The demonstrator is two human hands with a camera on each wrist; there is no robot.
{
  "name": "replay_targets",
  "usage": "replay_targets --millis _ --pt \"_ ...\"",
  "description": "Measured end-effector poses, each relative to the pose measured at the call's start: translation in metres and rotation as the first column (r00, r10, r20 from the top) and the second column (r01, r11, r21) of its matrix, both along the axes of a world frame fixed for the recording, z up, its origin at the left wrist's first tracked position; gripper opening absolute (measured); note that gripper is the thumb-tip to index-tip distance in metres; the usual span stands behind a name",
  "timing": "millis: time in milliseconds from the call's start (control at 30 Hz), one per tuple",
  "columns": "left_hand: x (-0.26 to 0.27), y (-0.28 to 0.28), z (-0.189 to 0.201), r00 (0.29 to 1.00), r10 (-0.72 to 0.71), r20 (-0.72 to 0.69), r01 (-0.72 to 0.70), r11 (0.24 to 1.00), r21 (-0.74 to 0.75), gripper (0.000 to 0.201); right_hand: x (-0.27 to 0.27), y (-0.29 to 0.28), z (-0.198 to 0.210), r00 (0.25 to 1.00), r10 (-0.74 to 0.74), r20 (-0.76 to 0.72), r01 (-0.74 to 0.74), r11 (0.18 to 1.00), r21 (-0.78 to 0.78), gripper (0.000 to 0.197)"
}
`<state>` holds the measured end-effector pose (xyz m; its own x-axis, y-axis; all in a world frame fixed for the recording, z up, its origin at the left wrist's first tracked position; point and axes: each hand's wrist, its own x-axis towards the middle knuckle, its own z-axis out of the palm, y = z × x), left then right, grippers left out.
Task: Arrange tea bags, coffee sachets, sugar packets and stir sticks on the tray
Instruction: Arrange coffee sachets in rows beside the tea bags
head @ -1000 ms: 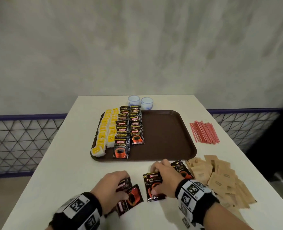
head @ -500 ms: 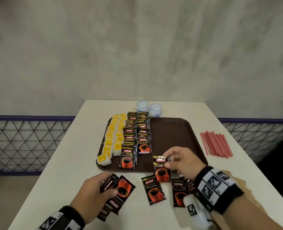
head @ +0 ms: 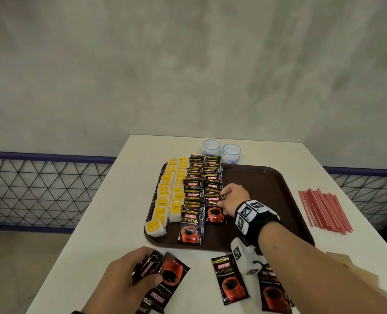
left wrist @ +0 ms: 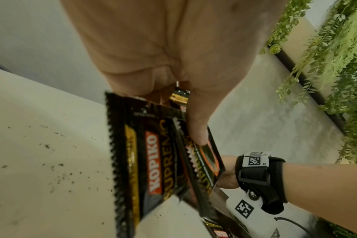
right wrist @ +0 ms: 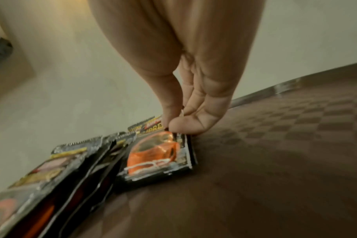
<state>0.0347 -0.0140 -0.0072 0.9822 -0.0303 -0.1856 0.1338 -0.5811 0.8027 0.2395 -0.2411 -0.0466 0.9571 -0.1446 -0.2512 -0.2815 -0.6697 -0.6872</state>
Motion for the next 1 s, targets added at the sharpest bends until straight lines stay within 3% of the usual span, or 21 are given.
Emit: replay_targets --millis 67,133,267,333,467,567,633,767,1000 --pt "0.002 0.000 -0.001 1.000 -0.003 0.008 0.004 1.000 -0.009 0.031 0.002 0.001 0.001 0.999 0.034 -0.007 -0.034 0.995 -0.091 0.014" --pt "0.004 -0.002 -0.002 1.000 -0.002 0.013 0.002 1.000 -0.022 0.032 0.004 0.001 0.000 0.998 0.064 -0.026 -0.067 0.991 -0.114 0.026" --pt "0.009 -0.011 -0.003 0.999 -0.007 0.041 0.008 1.000 -0.023 0.033 -0.003 -0.003 0.003 0.998 -0.027 -0.051 0.030 0.998 0.053 0.032" --pt "0.013 -0.016 -0.003 0.999 -0.012 0.043 0.014 0.999 -0.051 0.032 -0.011 -0.007 0.013 1.000 0.017 0.000 -0.017 0.994 0.109 0.033" --pt "0.022 -0.027 -0.001 0.997 -0.044 0.066 0.053 0.990 -0.132 0.029 -0.042 -0.014 0.049 0.963 0.270 0.021 -0.266 0.928 0.261 0.030" --pt "0.034 -0.035 0.002 0.996 -0.059 0.062 0.072 0.970 -0.232 0.029 -0.081 -0.017 0.072 0.832 0.554 0.017 -0.514 0.760 0.396 0.031" --pt "0.042 -0.040 0.004 0.996 -0.071 0.057 0.086 0.946 -0.313 0.030 -0.105 -0.018 0.073 0.757 0.653 0.007 -0.606 0.698 0.382 0.032" --pt "0.048 -0.049 0.004 0.995 -0.098 0.029 0.100 0.877 -0.470 0.033 -0.123 -0.022 0.056 0.829 0.555 0.073 -0.541 0.763 0.354 0.023" --pt "0.049 -0.057 -0.007 0.999 -0.023 0.043 0.042 0.844 -0.535 0.013 -0.127 -0.045 0.054 0.902 0.422 0.091 -0.412 0.777 0.477 0.014"
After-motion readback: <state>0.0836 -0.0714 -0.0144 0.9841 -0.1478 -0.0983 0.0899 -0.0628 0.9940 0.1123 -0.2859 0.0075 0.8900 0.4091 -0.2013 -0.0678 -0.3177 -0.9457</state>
